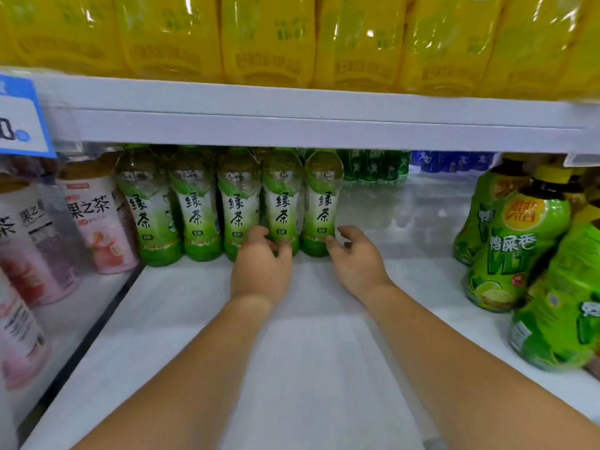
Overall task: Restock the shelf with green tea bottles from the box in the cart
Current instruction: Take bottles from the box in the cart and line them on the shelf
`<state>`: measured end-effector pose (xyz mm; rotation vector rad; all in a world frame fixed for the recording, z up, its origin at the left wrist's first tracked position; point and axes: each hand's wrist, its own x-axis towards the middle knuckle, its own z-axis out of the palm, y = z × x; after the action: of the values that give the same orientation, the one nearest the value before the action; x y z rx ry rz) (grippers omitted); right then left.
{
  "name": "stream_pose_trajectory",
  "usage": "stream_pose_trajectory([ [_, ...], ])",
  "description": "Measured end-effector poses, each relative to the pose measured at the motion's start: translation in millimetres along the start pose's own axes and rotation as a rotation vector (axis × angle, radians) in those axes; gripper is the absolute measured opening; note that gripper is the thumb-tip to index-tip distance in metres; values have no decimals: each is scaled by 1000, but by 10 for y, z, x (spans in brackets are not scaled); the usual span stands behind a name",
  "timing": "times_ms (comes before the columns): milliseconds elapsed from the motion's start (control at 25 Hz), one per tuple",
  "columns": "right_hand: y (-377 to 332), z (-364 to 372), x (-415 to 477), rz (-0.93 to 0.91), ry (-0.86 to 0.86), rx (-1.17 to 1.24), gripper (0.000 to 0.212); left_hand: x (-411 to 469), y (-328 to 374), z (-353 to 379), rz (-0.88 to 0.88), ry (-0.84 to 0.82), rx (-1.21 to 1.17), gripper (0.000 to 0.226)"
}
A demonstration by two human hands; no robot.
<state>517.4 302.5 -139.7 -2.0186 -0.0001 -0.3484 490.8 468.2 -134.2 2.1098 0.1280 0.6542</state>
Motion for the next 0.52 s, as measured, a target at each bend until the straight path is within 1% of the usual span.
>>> stream_pose_trajectory([
  [80,-55,-32,-137,48,-7,15,42,-62,59,-48,-52,-78,-14,32],
  [160,-121,-137,-293,145,-43,42,44,-140,179,-148,-113,-214,-2,23],
  [240,-188,-284,-493,247,-93,88,48,-245,326,-290,-185,-359,-16,30],
  [360,-352,-581,-885,338,-157,58,50,-491,558,-550,-331,-504,-28,46],
  [440,-514,-781,-1173,386,-200,49,48,-712,750,-748,-389,-613,-4,48],
  [520,-744,-1028,-1484,470,-232,63,48,-915,1040,-973,-437,-687,17,50],
])
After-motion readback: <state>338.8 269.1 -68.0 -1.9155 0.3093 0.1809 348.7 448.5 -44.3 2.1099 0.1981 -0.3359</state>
